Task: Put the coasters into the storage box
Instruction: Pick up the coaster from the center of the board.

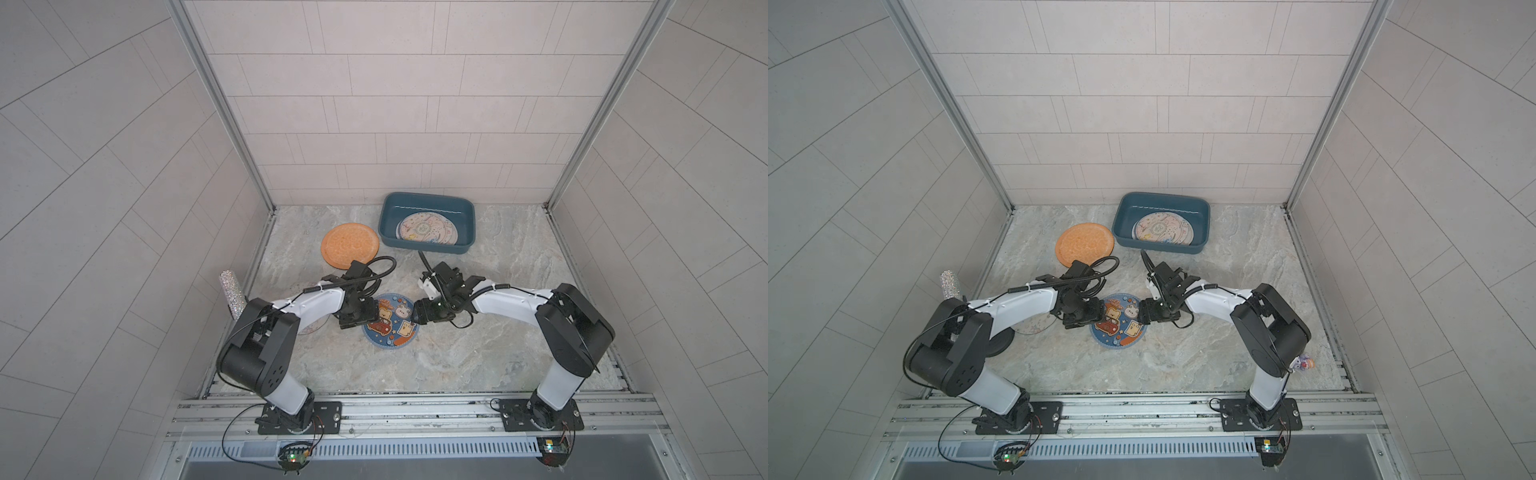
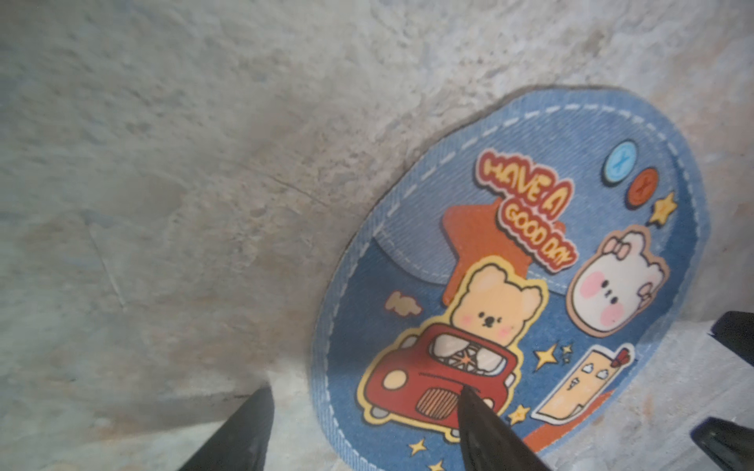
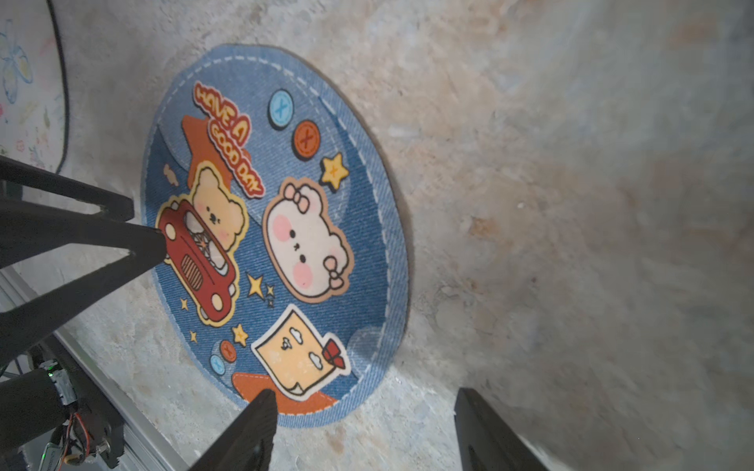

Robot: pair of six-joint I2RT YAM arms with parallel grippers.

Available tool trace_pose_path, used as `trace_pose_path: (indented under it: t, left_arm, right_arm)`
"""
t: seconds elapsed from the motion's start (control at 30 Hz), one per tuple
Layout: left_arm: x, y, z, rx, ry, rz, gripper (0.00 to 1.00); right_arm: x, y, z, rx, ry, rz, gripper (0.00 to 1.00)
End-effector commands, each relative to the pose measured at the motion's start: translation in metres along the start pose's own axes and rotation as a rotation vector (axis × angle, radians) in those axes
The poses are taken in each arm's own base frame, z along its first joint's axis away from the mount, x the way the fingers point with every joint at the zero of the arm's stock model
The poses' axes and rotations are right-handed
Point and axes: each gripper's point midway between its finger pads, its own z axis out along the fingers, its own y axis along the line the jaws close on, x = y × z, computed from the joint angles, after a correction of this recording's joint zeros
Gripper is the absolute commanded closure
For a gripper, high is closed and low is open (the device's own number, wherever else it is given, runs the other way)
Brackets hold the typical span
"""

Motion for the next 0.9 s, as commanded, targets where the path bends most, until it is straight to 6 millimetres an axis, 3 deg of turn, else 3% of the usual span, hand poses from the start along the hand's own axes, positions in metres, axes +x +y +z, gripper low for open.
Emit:
trace_pose_path:
  t: [0.0,0.87]
  left_arm:
    - [0.0,0.001,0.009,0.012,-0.004,-0.018,0.28]
    - [0.011,-0.006,0.021,0.028,0.038,0.002,0.4]
  right_arm:
    - [0.0,-0.003,0.004,0.04,0.009,0.001,0.32]
    - [0.011,-0.004,0.032,0.072,0.086,0.014,0.51]
